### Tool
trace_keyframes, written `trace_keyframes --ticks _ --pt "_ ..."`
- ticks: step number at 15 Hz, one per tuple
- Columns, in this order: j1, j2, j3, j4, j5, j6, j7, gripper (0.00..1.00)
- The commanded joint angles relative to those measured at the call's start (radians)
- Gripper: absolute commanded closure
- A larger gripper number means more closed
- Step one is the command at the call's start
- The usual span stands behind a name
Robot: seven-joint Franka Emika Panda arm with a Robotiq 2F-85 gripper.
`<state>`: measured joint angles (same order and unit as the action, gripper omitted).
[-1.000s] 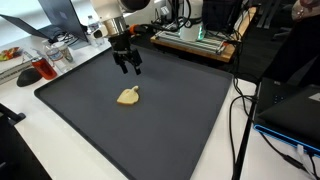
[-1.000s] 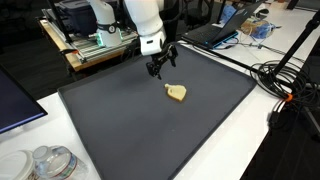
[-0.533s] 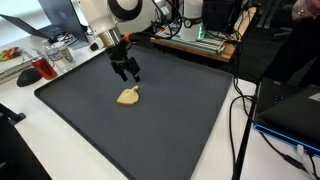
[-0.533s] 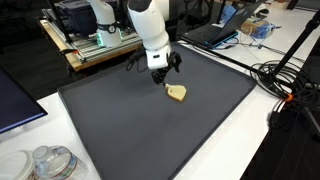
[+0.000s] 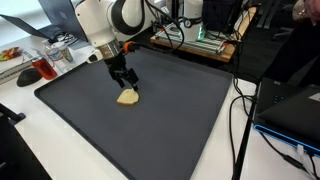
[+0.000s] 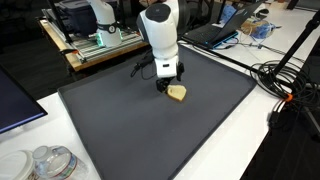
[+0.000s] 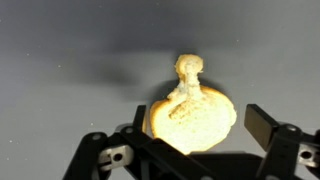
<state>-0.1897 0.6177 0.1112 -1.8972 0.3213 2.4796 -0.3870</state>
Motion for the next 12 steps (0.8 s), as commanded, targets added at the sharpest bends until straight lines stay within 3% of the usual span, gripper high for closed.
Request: trace_keyframes --ticks 1,8,9,12 --pt "0.026 0.060 -0.015 0.073 -0.073 -0.005 0.027 0.00" --pt "0.074 0.100 -0.035 0.120 -0.196 -0.003 0.056 0.00" --pt "0.074 0.103 -0.031 0.125 -0.203 -0.009 0.054 0.24" --pt "0.084 0.105 -0.035 0.129 -0.227 -0.022 0.061 0.41"
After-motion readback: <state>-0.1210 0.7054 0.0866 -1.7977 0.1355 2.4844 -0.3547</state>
